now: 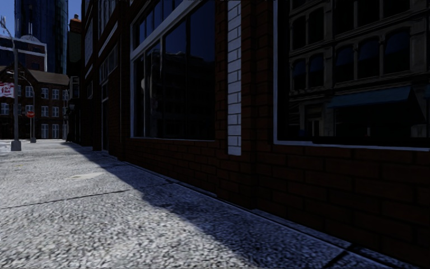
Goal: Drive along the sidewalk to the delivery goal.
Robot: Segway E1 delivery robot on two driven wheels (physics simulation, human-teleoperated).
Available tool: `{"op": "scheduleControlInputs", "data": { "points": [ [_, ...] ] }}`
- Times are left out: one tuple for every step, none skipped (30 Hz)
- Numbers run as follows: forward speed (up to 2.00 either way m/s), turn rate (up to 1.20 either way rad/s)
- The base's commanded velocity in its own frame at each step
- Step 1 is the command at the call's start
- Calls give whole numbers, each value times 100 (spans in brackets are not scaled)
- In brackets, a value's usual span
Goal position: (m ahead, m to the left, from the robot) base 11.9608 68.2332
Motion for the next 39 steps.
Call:
{"op": "scheduleControlInputs", "data": {
  "points": [
    [163, 58],
    [163, 58],
    [164, 58],
    [164, 58],
    [164, 58],
    [165, 58],
    [169, 58],
    [175, 58],
    [183, 58],
    [183, 58],
    [189, 58],
    [200, 58],
    [200, 58],
    [200, 58],
    [200, 58],
    [200, 58],
    [200, 58],
    [200, 58],
    [200, 58],
    [200, 58],
    [200, 58],
    [200, 58],
    [200, 59],
    [200, 59],
    [200, 66],
    [200, 66],
    [200, 66],
    [200, 66],
    [200, 66],
    [200, 66],
    [200, 66],
    [200, 66],
    [200, 66],
    [200, 66],
    [200, 66],
    [200, 66],
    [200, 66],
    [200, 66],
    [200, 63]
  ]
}}
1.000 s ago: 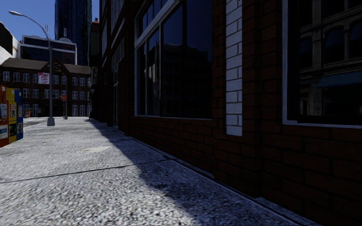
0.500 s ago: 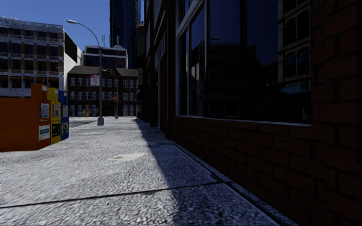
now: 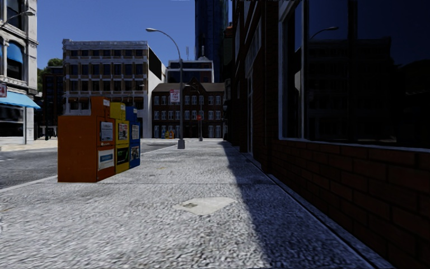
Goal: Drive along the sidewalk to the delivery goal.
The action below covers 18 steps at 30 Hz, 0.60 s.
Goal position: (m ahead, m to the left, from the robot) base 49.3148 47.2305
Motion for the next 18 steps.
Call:
{"op": "scheduleControlInputs", "data": {
  "points": [
    [200, 0],
    [200, 0],
    [200, 0],
    [200, 0],
    [200, 0],
    [200, 0],
    [200, 0],
    [200, 0],
    [200, 0],
    [200, 0],
    [200, 0],
    [200, 0],
    [200, 0],
    [200, 0],
    [200, 0],
    [200, 0],
    [200, 0],
    [200, 0]
  ]
}}
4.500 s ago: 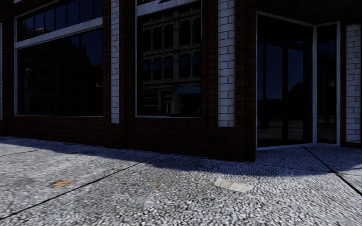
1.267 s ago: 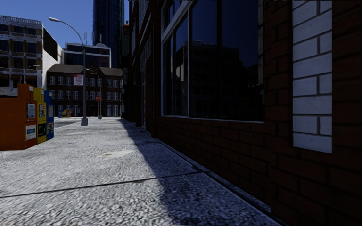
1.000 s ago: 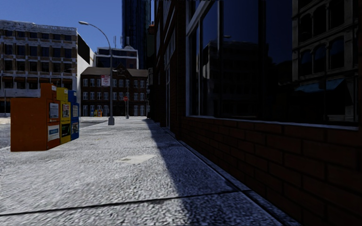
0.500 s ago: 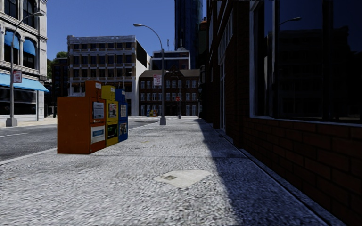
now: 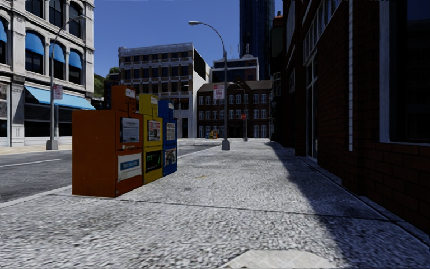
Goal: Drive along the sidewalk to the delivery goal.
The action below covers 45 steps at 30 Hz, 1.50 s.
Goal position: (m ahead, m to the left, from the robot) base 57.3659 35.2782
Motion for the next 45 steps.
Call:
{"op": "scheduleControlInputs", "data": {
  "points": [
    [200, 0],
    [200, 0],
    [200, 0],
    [200, 0],
    [200, 0],
    [200, 0],
    [200, 0],
    [200, -2],
    [200, -16],
    [200, -16],
    [200, -31],
    [200, -36],
    [200, -37],
    [200, -38],
    [200, -38],
    [200, -39],
    [200, -39],
    [200, -39],
    [200, -39],
    [200, -39],
    [200, -39],
    [200, -44],
    [200, -50],
    [200, -52],
    [200, -52],
    [200, -52],
    [200, -52],
    [200, -52],
    [200, -52],
    [200, -52],
    [200, -50],
    [200, -8],
    [200, 0],
    [200, 0],
    [200, 0],
    [200, 0],
    [200, 0],
    [200, 0],
    [200, 0],
    [200, 0],
    [200, 0],
    [200, 0],
    [200, 0],
    [200, 0],
    [200, 0]
  ]
}}
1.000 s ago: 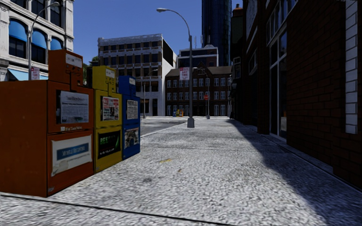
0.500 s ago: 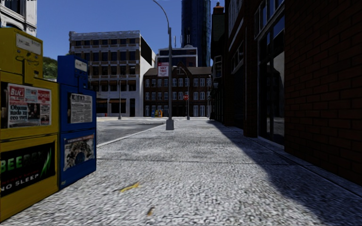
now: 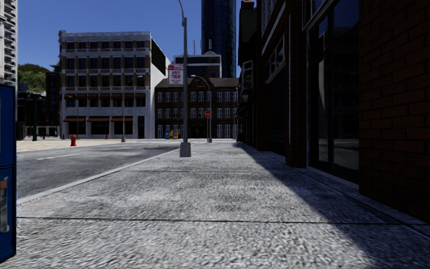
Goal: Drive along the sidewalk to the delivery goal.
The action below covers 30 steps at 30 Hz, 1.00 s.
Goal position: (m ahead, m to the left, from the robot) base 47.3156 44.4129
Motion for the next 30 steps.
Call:
{"op": "scheduleControlInputs", "data": {
  "points": [
    [200, 0],
    [200, 0],
    [200, 0],
    [200, 0],
    [200, 0],
    [200, 0],
    [200, 0],
    [200, 0],
    [200, 0],
    [200, 0],
    [200, 0],
    [200, 0],
    [200, 0],
    [200, 0],
    [200, 0],
    [200, 0],
    [200, 0],
    [200, 0],
    [200, 0],
    [200, 0],
    [200, 0],
    [200, 0],
    [200, 0],
    [200, 0],
    [200, 0],
    [200, 0],
    [200, 0],
    [200, 0],
    [200, 0],
    [200, 0]
  ]
}}
